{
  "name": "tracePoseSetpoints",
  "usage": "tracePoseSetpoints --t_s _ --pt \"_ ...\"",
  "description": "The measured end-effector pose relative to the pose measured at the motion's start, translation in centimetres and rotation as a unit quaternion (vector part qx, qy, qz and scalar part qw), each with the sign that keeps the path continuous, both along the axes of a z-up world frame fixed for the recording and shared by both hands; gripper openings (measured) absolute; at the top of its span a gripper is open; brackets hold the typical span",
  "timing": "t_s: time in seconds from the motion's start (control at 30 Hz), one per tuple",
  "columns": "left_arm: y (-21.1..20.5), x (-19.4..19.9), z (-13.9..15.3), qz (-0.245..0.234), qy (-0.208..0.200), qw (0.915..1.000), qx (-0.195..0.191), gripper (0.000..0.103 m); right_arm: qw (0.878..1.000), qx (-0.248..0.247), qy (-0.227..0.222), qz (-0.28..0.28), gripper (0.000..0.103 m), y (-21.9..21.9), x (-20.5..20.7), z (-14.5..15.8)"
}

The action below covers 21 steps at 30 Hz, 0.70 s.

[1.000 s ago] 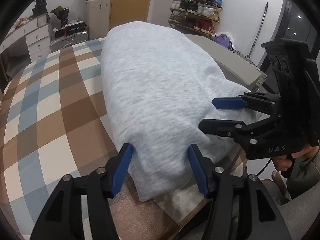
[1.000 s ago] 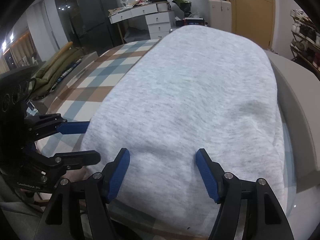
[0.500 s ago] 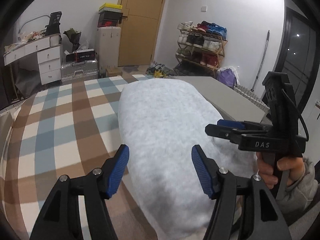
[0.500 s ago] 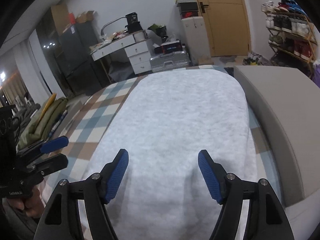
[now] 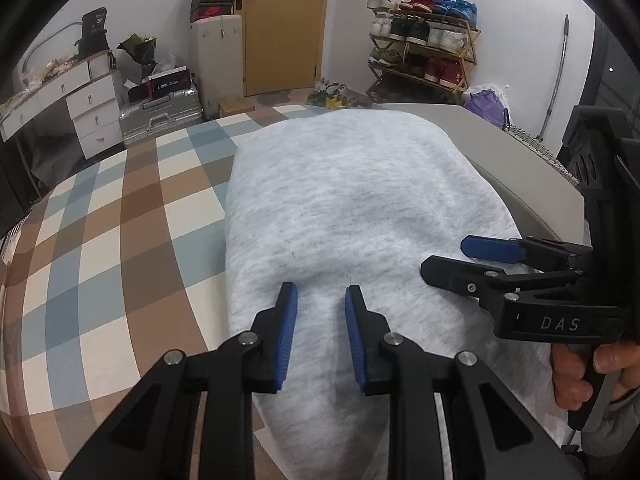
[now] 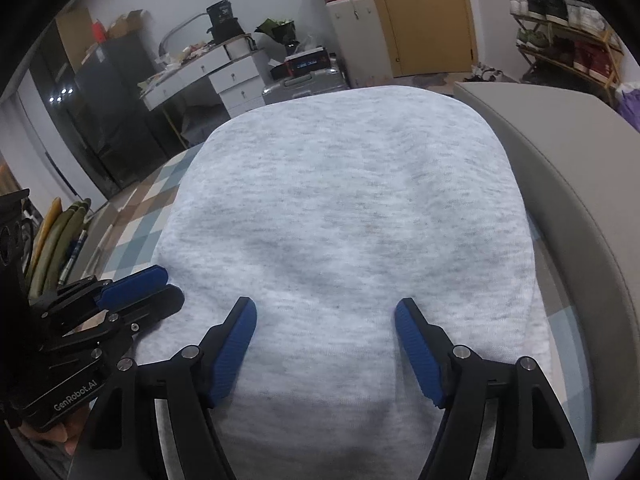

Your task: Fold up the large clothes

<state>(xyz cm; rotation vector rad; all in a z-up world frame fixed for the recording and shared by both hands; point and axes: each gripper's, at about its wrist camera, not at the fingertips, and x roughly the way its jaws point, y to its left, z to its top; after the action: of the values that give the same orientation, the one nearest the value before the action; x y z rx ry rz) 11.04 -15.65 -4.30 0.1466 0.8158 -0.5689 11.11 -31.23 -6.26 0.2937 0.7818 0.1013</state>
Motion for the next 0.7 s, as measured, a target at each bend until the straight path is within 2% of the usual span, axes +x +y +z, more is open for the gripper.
tracePoseSetpoints --t_s 0.1,0.2,0.27,0.37,0.5,0.7 --pt "0.7 0.2 0.7 0.000 0.012 0.9998 -0.018 0.018 0.999 -0.024 -0.037 -0.013 0.071 1.0 0.2 1.7" --pt "1.4 0.8 2.5 0.000 0.004 0.9989 -0.046 0.019 0.999 -0.028 -0.015 -0.018 0.074 1.3 2.2 0.8" --pt "1.5 1.3 3.7 0.004 -0.010 0.9986 -0.051 0.019 0.999 -0.030 -0.011 -0.018 0.074 1.2 2.6 0.5" --pt "1.4 3.2 4.1 0.011 -0.005 0.9983 -0.057 0.019 0.999 -0.032 -0.014 -0.018 0.074 1.3 2.6 0.5" --pt "-0.6 5.4 2.6 0.011 0.026 0.9987 -0.044 0.019 0.999 -0.030 -0.015 -0.017 0.074 1.2 2.4 0.6" --pt "-1.8 5.6 1.3 0.021 0.026 0.9994 -0.004 0.019 0.999 -0.035 -0.012 -0.018 0.074 1.3 2.6 0.5"
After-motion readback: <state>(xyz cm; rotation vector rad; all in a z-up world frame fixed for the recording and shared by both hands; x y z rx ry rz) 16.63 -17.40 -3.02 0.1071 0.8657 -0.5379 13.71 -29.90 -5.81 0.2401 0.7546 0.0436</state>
